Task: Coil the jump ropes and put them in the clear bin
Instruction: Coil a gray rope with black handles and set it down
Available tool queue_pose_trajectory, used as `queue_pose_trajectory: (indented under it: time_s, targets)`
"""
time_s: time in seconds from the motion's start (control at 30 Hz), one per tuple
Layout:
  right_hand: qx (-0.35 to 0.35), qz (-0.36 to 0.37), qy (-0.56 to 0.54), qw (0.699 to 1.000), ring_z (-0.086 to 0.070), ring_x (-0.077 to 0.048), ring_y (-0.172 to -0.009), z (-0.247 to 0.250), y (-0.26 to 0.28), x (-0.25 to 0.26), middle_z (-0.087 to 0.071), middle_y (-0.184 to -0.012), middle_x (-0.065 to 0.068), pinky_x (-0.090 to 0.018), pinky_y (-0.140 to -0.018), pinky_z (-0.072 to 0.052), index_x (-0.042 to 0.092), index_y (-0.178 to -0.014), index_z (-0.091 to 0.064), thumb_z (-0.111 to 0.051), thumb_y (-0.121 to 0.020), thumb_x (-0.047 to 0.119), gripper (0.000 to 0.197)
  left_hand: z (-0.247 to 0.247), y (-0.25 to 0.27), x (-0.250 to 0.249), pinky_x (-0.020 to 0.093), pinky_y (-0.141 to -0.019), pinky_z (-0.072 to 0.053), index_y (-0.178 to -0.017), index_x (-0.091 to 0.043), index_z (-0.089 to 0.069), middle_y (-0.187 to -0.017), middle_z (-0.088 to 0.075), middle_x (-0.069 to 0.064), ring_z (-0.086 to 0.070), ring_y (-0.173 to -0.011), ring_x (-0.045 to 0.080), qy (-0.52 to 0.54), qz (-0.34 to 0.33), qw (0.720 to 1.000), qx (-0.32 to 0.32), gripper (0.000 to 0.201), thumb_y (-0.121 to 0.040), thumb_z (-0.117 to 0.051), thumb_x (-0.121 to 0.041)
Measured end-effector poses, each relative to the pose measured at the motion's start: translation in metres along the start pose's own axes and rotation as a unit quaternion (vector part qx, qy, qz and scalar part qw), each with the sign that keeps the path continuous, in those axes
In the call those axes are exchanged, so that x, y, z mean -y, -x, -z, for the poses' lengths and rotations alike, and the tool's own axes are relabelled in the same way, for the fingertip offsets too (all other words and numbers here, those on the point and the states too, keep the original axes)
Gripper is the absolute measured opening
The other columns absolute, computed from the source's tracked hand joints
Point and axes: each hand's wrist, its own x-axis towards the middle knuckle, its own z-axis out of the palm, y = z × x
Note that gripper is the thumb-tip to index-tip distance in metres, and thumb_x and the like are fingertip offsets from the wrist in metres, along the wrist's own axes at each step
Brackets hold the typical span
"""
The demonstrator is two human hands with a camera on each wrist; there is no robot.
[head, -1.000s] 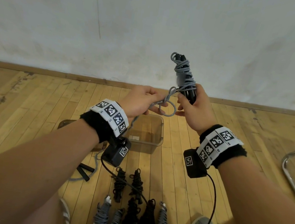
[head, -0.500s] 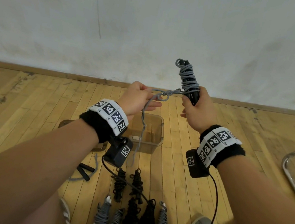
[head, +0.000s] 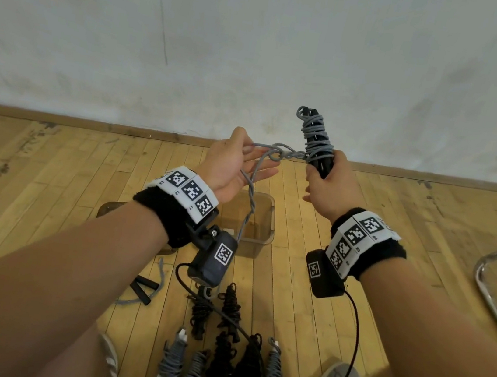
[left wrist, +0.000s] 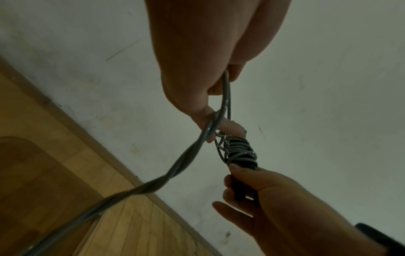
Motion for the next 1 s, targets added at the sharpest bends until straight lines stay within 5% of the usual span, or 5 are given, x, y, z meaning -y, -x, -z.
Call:
queue_pose_trajectory:
  time_s: [0.3,0.47,0.6,0.77,1.0]
  targets:
    - [-0.023,0.015,0.038,0.999,-0.068,-0.029,-0.087,0.005,0.0,-0.002,-0.066,-0.102,-0.005,-0.051,-0.078,-0.059,0.017,-0.125,-0.046,-0.054,-0.101,0.024,0.026,0.006,0.002,0.002,0.036,-0.07,-0.065,-0.049,-0.01,-0.051,-0.134,-0.053,0.025,-0.061,-0.113,0.041,-0.028,0.12,0.987,0.101,0.03,-0.076,-0.065,-0.009]
    - [-0.069,0.004,-0.011,0.998,-0.071,-0.026,-0.084,0.009,-0.009,-0.007,-0.072,-0.096,0.004,-0.053,-0.078,-0.06,0.027,-0.113,-0.045,-0.055,-0.098,0.024,0.018,0.006,0.005,0.005,0.041,-0.101,-0.053,-0.064,-0.008,-0.054,-0.13,-0.068,0.02,-0.069,-0.116,0.034,-0.111,0.148,0.967,0.173,0.018,-0.079,-0.057,-0.018]
    - [-0.055,-0.015,-0.045,0.997,-0.073,-0.021,-0.079,0.01,-0.006,-0.006,-0.073,-0.093,0.006,-0.05,-0.079,-0.061,0.022,-0.117,-0.048,-0.054,-0.101,0.022,0.017,0.005,0.007,0.003,0.03,-0.085,-0.053,-0.049,-0.021,-0.05,-0.125,-0.071,0.015,-0.071,-0.101,0.027,-0.143,0.095,0.968,0.181,0.021,-0.068,-0.055,-0.011]
    - [0.007,-0.015,-0.139,0.99,-0.07,-0.015,-0.073,0.012,-0.001,0.003,-0.072,-0.097,-0.001,-0.028,-0.067,-0.062,0.012,-0.127,-0.051,-0.054,-0.104,0.019,0.024,0.004,0.011,0.006,0.026,-0.069,-0.051,-0.069,-0.005,-0.055,-0.1,-0.075,0.004,-0.07,-0.078,0.016,-0.27,0.046,0.952,0.139,0.011,-0.06,-0.048,-0.003]
    - [0.035,0.004,-0.214,0.976,-0.072,-0.018,-0.071,0.001,0.004,0.009,-0.073,-0.101,-0.012,-0.04,-0.074,-0.063,0.006,-0.127,-0.051,-0.058,-0.103,0.016,0.027,0.002,0.01,0.003,0.031,-0.076,-0.047,-0.126,-0.006,-0.051,-0.106,-0.077,0.013,-0.071,-0.087,0.025,-0.303,0.11,0.933,0.161,0.048,-0.081,-0.065,0.007]
